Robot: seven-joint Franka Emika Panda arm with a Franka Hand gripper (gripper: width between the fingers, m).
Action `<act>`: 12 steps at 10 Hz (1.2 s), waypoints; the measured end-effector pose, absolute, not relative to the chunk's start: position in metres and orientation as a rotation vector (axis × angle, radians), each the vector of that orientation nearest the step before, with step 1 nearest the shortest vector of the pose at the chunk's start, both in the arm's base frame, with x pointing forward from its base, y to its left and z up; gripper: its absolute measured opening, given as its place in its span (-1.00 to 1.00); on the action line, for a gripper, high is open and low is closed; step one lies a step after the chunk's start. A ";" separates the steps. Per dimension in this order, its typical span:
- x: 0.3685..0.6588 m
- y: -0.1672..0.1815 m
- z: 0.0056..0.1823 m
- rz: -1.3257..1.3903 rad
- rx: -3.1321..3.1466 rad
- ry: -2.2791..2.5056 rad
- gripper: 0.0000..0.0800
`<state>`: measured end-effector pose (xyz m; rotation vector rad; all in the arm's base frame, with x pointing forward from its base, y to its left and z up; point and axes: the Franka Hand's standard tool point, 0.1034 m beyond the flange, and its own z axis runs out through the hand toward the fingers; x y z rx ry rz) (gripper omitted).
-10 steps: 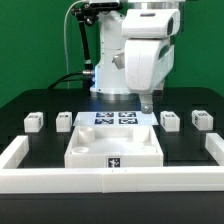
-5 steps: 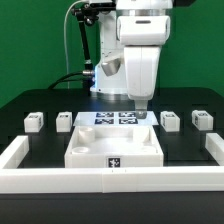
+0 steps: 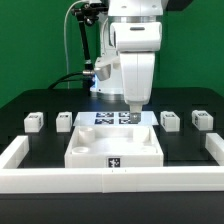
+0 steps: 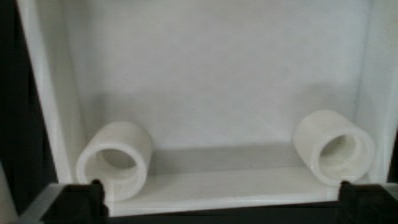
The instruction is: Assemble square table
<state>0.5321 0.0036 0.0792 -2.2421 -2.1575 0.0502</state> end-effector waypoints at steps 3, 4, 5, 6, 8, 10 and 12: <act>0.512 -0.005 0.067 0.069 -2.147 -2.225 0.62; 0.504 -0.008 0.062 0.079 -2.124 -2.234 0.62; 0.496 -0.010 0.057 0.090 -2.109 -2.234 0.62; 0.488 -0.013 0.052 0.089 -2.116 -2.223 0.62; 0.478 -0.018 0.046 0.101 -2.125 -2.198 0.62; 0.476 -0.019 0.044 0.101 -2.135 -2.188 0.62; 0.476 -0.020 0.044 0.101 -2.136 -2.186 0.62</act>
Offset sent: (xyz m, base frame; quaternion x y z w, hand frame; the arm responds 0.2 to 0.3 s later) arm -0.0308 -0.0045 -0.0126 0.0105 0.0259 -0.0833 0.9961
